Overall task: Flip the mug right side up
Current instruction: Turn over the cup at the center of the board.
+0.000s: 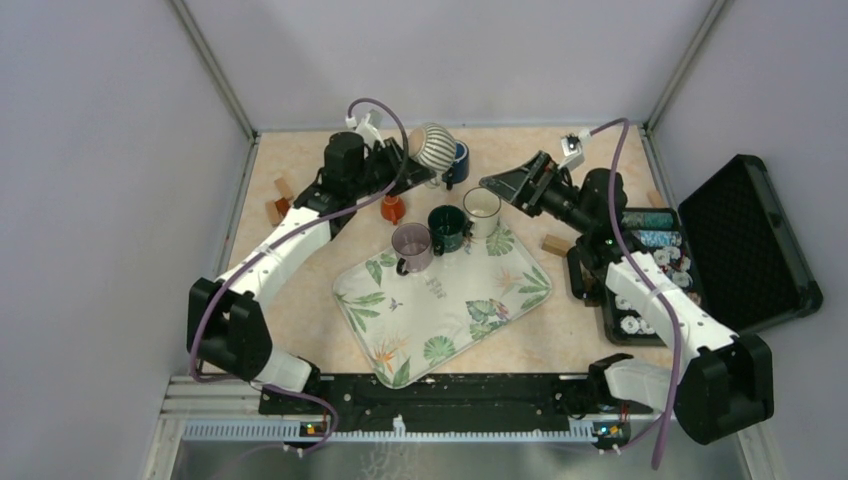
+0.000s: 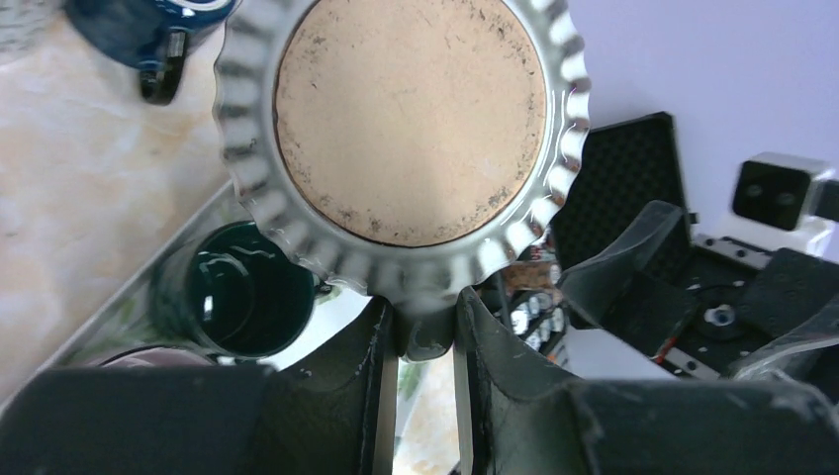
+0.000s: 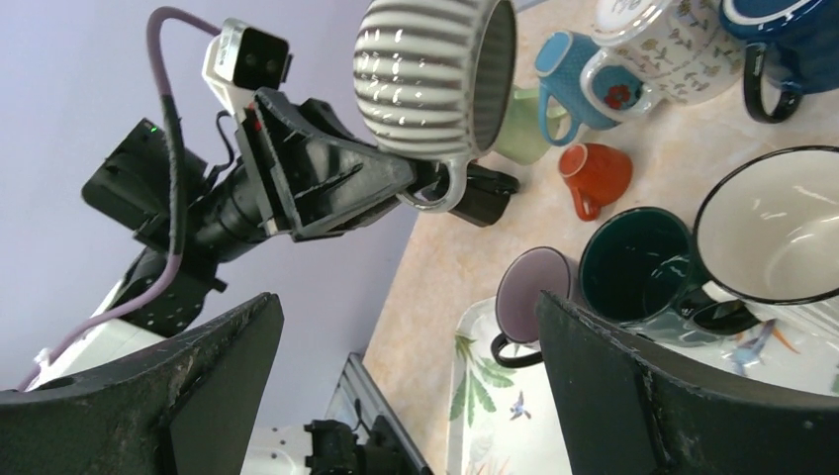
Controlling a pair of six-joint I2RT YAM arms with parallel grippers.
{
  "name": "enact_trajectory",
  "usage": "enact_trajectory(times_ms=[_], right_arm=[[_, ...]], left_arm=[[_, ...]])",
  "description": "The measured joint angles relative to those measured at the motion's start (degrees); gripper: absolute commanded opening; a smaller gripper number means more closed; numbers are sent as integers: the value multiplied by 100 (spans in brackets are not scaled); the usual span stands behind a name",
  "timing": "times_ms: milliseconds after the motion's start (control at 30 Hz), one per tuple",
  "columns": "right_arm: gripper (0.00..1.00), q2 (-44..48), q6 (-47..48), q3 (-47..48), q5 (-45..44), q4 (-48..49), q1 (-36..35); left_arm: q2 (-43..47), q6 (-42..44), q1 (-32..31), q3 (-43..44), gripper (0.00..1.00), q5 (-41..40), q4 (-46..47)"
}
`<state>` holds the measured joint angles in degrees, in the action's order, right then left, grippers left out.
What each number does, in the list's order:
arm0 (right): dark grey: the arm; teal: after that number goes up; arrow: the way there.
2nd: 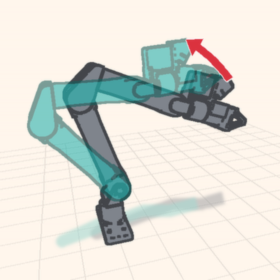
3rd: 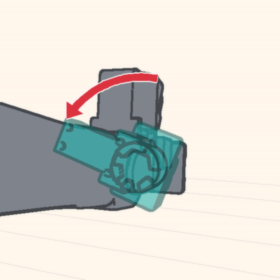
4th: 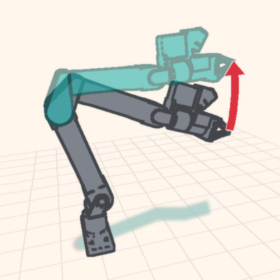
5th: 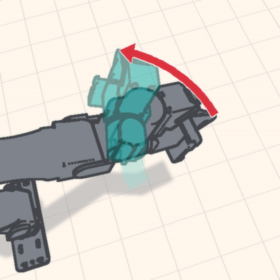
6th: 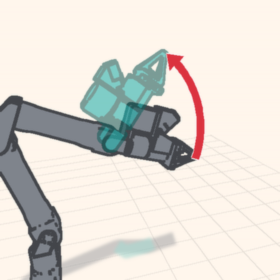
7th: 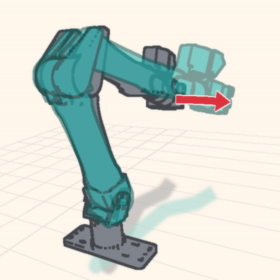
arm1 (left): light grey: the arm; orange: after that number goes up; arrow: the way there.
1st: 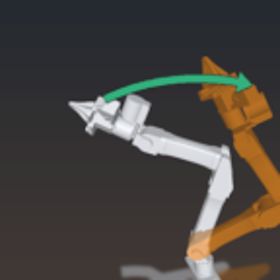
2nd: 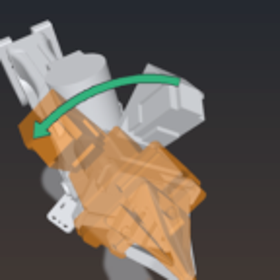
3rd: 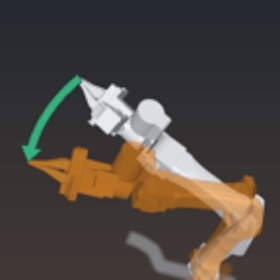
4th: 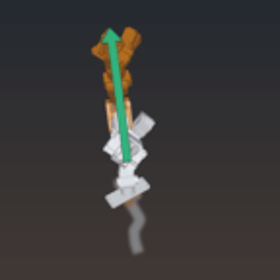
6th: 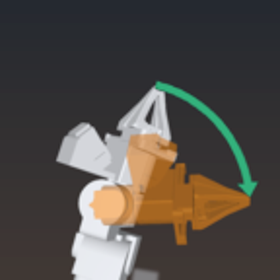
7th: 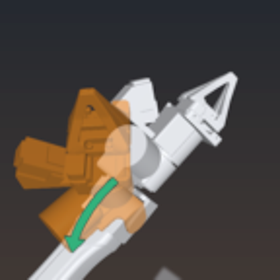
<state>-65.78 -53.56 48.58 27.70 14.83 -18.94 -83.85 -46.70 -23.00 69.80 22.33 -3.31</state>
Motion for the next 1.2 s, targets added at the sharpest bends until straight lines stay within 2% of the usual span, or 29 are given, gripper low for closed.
enact_trajectory(times_ms=[267,600,967,1200], right_arm=[[89,15,-715,-396,330,931,0],[58,-542,-1419,-439,651,2033,0],[51,-931,-1738,-431,846,2430,-2],[41,-1084,-1912,-420,885,2671,-7]], left_arm=[[-254,-859,-61,-127,0,498,1119],[-649,-2026,-190,-413,0,1246,2887],[-935,-2800,-299,-575,0,1755,4164],[-1126,-3073,-393,-575,0,1961,4642]])
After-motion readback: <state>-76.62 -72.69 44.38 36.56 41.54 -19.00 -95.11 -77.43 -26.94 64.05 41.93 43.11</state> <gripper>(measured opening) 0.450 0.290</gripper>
